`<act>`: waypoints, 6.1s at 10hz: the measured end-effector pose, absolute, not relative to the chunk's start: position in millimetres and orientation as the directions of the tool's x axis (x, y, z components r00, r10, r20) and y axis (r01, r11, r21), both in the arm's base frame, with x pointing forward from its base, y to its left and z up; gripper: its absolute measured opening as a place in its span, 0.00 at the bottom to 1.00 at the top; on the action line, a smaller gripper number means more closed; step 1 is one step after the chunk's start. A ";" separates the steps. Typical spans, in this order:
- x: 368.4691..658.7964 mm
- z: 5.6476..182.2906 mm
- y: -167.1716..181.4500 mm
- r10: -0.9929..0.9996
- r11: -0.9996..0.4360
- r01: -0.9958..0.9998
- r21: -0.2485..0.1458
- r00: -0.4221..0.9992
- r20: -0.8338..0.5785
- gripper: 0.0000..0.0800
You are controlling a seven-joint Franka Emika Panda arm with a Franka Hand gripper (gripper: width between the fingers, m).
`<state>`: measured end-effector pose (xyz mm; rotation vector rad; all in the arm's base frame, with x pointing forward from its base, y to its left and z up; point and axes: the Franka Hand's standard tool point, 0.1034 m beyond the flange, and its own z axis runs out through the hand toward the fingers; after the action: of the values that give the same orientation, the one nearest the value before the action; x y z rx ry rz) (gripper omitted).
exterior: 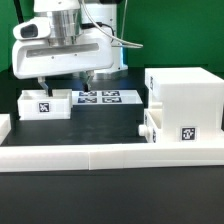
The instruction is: Assemble drawer
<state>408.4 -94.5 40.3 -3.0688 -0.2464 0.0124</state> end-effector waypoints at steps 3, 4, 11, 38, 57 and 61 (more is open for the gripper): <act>404.5 38.9 -99.9 0.149 -0.987 0.148 -0.063 0.989 -0.008 0.81; 404.5 38.9 -99.7 0.150 -0.987 0.149 -0.063 0.989 -0.009 0.81; 385.4 6.7 -88.8 0.103 -0.993 0.101 -0.060 0.994 -0.034 0.81; 437.8 46.2 -51.8 0.735 -0.677 0.734 -0.051 0.678 0.006 0.05; 517.6 58.6 -48.6 0.996 -0.088 0.996 -0.005 0.088 0.005 0.05; 530.9 58.3 -28.7 1.000 -0.023 0.999 0.026 0.023 -0.002 0.05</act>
Offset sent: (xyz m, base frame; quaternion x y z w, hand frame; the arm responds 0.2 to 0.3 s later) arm 0.0000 0.0000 0.0000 0.0000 0.0000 0.0000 1.0000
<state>530.9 -28.7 58.3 -2.2610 -2.2092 -0.0260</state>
